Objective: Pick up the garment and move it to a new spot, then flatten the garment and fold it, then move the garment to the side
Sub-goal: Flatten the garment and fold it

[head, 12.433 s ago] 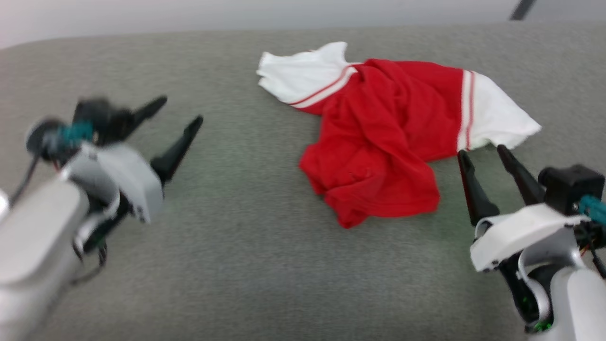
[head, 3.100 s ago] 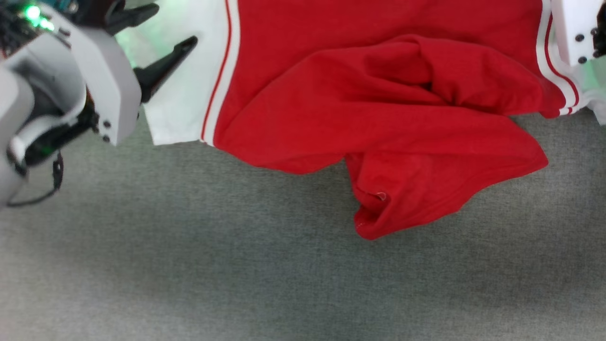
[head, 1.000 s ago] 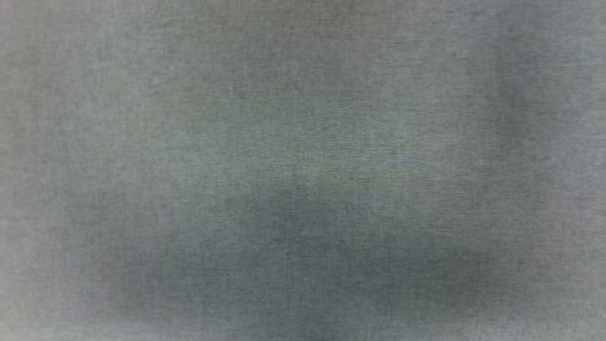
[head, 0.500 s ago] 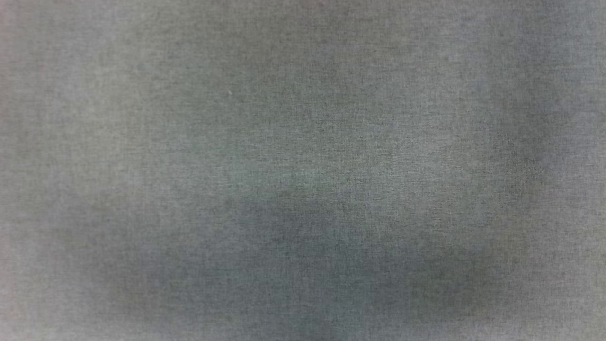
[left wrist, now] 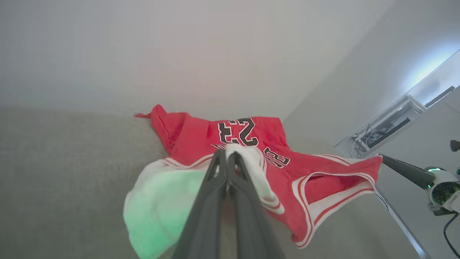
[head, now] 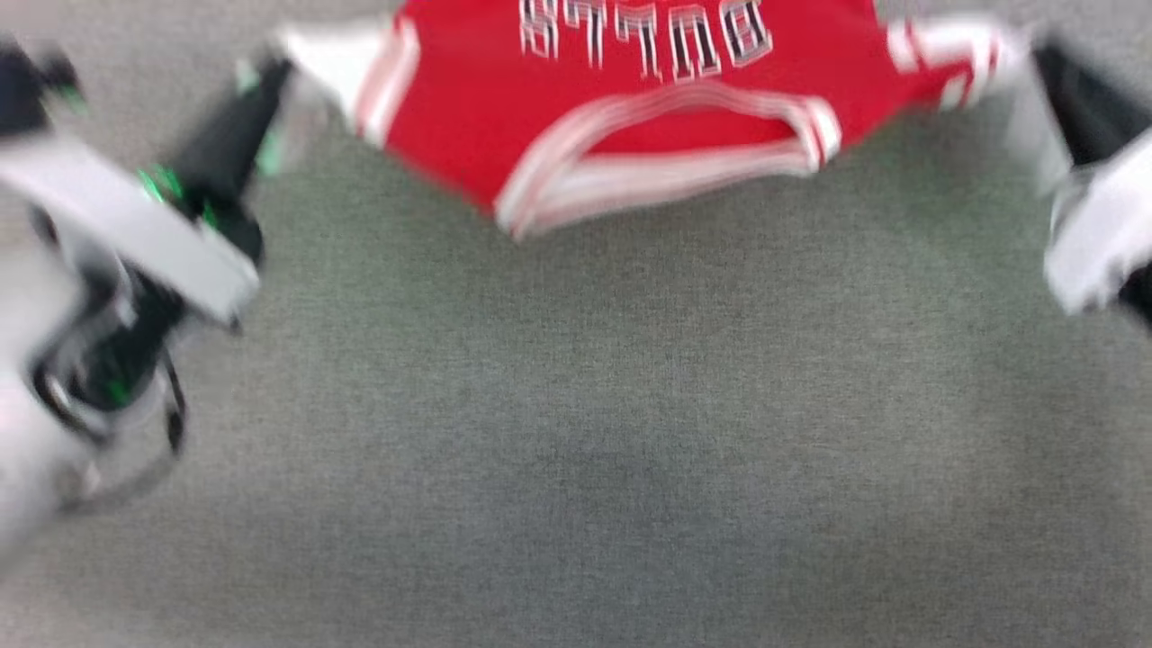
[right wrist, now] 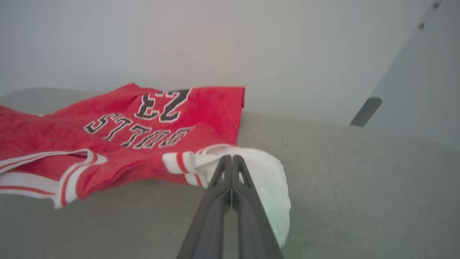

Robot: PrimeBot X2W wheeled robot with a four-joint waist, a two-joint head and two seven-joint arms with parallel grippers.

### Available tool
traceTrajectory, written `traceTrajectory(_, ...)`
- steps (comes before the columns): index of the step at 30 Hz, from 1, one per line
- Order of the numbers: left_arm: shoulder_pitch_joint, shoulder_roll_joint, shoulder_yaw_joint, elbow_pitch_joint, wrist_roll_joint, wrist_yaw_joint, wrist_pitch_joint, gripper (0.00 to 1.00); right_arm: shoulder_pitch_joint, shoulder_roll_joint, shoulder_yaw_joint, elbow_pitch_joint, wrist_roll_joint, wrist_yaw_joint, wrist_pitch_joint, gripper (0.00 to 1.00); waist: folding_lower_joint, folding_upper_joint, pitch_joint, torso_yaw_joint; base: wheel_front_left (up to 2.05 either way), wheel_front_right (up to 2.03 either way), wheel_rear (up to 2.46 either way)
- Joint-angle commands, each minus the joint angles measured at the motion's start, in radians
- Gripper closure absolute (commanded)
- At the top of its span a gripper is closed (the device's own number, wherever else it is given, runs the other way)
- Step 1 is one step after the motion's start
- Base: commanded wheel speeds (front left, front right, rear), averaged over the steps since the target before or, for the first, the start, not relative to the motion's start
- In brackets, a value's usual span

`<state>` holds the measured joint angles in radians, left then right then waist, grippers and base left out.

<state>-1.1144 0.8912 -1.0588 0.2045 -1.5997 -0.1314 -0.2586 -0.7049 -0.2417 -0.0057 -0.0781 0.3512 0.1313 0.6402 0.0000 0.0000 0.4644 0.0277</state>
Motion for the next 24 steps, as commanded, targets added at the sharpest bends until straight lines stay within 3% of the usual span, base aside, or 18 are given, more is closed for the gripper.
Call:
traceTrajectory(1, 0.06, 0.003, 0.001, -0.032, 0.002, 0.001, -0.005, 1.0, 0.072, 0.007, -0.014, -0.051, 0.019, -0.001, 0.04, 1.0, 0.0, 0.0, -0.048, 0.008, 0.0, 0.0, 0.0)
traceTrajectory(10, 0.407, 0.044, 0.145, -0.133, 0.049, 0.001, -0.005, 1.0, 0.427, 0.05, -0.067, -0.342, 0.079, -0.001, 0.243, 1.0, 0.0, 0.0, -0.116, 0.0, 0.0, 0.0, 0.0)
traceTrajectory(15, 0.582, 0.061, 0.238, -0.201, 0.085, 0.001, -0.005, 1.0, 0.544, 0.052, -0.09, -0.419, 0.1, -0.001, 0.293, 1.0, 0.0, 0.0, -0.141, -0.01, 0.0, 0.0, 0.0)
traceTrajectory(24, 0.827, 0.156, 0.318, -0.352, 0.172, 0.001, -0.005, 1.0, 0.699, 0.024, -0.09, -0.52, 0.136, -0.001, 0.362, 1.0, 0.0, 0.0, -0.163, -0.019, 0.0, 0.0, 0.0)
